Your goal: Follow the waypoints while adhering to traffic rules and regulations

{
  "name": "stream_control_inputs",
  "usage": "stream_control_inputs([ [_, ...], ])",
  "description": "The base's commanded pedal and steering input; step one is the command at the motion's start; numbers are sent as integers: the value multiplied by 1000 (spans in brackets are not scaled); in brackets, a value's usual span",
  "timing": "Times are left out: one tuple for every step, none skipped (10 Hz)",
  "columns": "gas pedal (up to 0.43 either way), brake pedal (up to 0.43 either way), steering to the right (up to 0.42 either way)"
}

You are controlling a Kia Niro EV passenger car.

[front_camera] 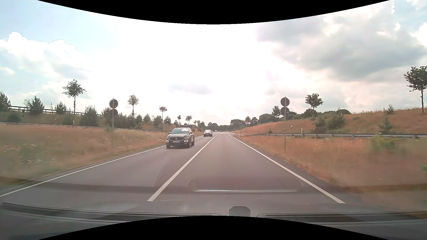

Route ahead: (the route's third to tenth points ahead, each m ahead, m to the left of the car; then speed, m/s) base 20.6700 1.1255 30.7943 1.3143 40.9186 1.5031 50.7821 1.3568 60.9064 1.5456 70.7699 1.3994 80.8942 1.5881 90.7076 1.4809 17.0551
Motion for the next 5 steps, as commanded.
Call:
stream_control_inputs([
  [157, 0, -1],
  [157, 0, -1],
  [157, 0, -1],
  [157, 0, -1],
  [177, 0, -1],
])
